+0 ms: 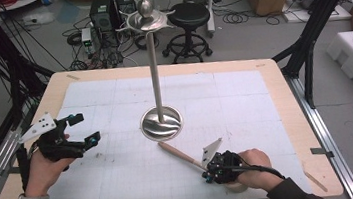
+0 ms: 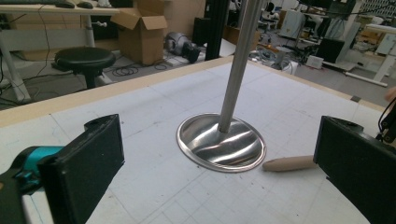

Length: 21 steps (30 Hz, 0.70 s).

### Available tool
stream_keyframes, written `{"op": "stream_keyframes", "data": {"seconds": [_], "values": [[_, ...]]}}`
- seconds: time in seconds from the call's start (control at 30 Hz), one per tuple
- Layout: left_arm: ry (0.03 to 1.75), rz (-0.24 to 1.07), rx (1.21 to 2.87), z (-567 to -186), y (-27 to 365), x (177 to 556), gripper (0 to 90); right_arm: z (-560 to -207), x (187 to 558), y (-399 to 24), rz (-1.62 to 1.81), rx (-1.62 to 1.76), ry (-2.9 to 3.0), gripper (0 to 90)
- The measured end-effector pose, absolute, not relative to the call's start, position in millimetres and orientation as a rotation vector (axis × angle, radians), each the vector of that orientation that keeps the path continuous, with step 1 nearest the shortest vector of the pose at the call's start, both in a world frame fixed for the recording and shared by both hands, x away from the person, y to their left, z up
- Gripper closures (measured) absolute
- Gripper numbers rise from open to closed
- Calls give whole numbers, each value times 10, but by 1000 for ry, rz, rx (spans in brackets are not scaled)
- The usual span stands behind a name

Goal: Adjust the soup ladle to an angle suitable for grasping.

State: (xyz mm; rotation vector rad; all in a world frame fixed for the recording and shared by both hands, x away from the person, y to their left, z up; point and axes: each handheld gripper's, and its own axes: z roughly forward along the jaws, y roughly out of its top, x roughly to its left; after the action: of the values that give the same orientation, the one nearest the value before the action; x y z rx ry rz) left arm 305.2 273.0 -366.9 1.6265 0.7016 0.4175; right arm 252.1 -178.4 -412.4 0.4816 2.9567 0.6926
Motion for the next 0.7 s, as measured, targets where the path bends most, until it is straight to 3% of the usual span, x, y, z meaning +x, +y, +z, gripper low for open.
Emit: {"op": "stream_keyframes", "data": {"seconds": [0.7], "values": [[704,420,1634,-3670,2735,3051,22,-4159,2599,-1851,706,424,3002,900]]}}
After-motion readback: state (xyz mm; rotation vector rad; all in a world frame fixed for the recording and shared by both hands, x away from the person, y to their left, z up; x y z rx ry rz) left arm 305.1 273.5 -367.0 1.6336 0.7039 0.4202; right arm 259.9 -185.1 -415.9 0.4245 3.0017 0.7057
